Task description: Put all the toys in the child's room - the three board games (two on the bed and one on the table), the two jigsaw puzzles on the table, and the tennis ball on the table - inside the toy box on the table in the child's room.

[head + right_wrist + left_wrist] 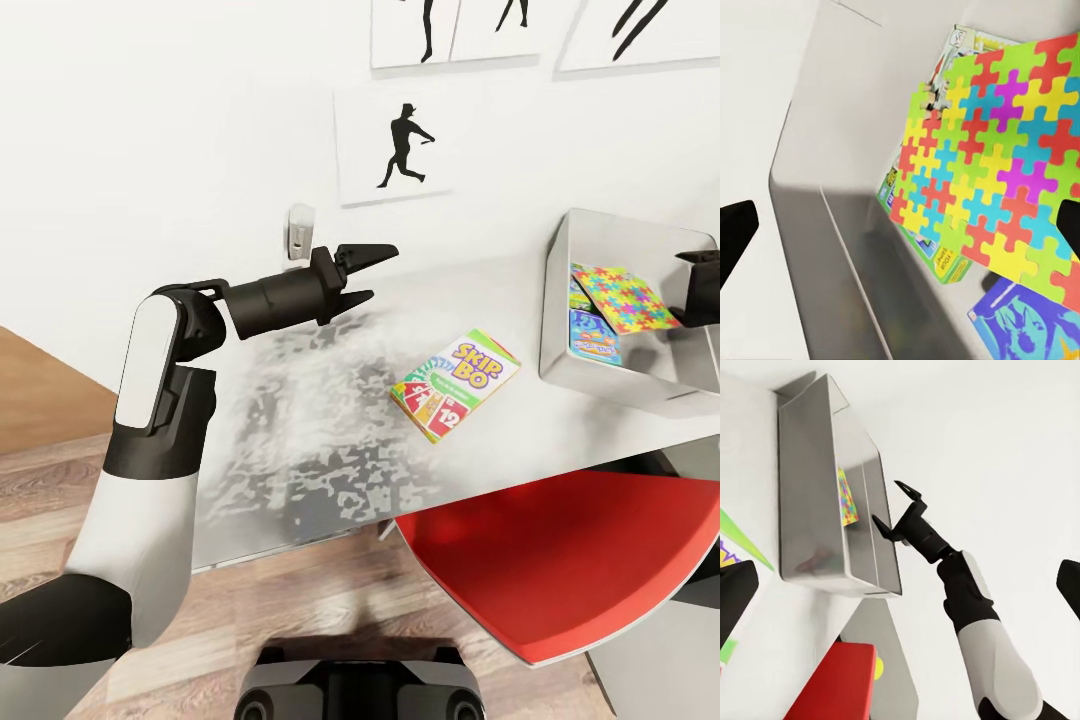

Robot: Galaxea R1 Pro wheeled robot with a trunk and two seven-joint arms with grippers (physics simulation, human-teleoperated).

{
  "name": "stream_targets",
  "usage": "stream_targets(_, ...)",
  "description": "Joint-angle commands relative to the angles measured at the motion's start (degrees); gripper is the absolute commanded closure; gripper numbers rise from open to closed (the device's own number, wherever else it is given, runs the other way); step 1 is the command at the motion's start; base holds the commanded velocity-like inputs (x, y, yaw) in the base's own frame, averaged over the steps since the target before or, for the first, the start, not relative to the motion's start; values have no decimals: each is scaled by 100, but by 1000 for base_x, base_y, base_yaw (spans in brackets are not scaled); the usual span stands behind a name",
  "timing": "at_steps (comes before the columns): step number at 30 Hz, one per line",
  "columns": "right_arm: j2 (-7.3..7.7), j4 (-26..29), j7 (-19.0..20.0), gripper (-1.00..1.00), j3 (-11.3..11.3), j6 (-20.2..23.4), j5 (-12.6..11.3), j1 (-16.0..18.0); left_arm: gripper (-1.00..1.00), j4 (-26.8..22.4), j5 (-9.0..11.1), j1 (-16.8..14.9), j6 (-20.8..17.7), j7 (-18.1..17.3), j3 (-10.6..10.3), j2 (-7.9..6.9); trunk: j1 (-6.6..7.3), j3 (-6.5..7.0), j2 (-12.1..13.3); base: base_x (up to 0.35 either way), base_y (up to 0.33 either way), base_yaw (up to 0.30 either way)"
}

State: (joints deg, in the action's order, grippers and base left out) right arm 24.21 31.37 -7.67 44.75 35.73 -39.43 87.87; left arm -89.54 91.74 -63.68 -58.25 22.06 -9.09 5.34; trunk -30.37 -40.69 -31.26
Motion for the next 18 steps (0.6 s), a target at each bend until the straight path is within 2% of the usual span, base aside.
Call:
stream_targets(1, 0, 23, -50, -100, 16, 64, -60, -2, -100, -2, 59, -4, -11, 59, 3, 3, -2, -6, -7, 0, 0, 0)
stream_targets(13, 29, 246, -46, -100, 10, 237, -63, -49, -100, -2, 63, -1, -5, 58, 3, 9, -2, -6, -7, 0, 0, 0)
stream_targets(18, 76, 386, -32, -100, 8, 567, -64, -70, -100, -8, 51, 26, -3, 111, -5, 10, -2, -6, -7, 0, 0, 0)
